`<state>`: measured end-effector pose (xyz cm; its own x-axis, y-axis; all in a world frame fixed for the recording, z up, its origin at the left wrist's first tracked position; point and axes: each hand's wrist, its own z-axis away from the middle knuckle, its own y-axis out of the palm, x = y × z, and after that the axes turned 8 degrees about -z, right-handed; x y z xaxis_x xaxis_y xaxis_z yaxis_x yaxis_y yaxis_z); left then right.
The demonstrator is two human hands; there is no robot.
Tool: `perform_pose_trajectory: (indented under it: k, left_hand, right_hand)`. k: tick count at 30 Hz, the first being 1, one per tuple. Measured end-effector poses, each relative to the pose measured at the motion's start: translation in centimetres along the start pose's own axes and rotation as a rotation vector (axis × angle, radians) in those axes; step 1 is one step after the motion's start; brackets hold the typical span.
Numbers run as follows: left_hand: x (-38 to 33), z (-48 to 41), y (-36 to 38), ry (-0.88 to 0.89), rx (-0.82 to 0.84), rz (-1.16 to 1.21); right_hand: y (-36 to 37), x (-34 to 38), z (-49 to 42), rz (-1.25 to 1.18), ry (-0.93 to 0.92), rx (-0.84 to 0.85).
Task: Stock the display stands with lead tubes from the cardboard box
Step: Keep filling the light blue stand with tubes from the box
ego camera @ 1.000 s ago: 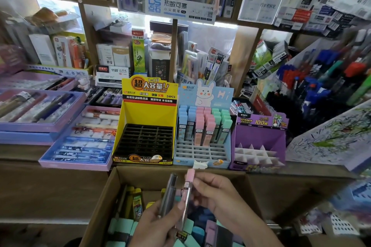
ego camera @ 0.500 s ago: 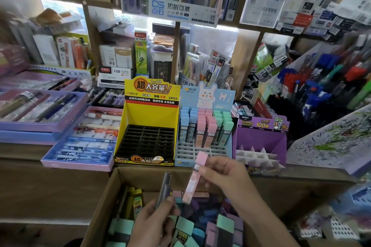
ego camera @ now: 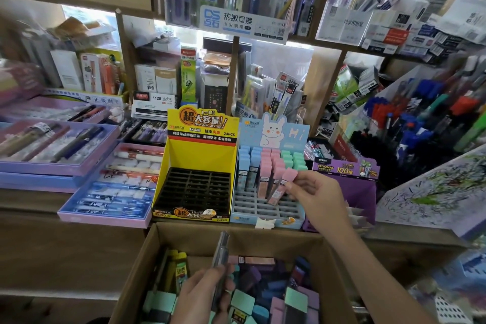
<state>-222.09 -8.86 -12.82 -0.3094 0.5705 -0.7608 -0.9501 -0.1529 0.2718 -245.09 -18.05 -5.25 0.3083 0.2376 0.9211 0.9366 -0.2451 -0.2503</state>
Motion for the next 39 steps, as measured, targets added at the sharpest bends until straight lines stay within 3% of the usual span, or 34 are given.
perform_pose_trajectory:
  k: [20,33,39]
  left_hand:
    - [0.3,-0.9,-0.5,-0.031,0.041,-0.008]
    - [-0.3,1.0,-0.2,0.111,0.156,0.029]
    - [-0.1,1.1,-0.1,0.216,0.147,-0.049]
  right_hand:
    - [2.9,-0.5,-0.8,0.189,-0.009,0.081]
    - [3.4,-0.4,1.9,0.157,-0.079,-0.042]
    - [4.5,0.7,5.9,-0.085,0.205,0.268]
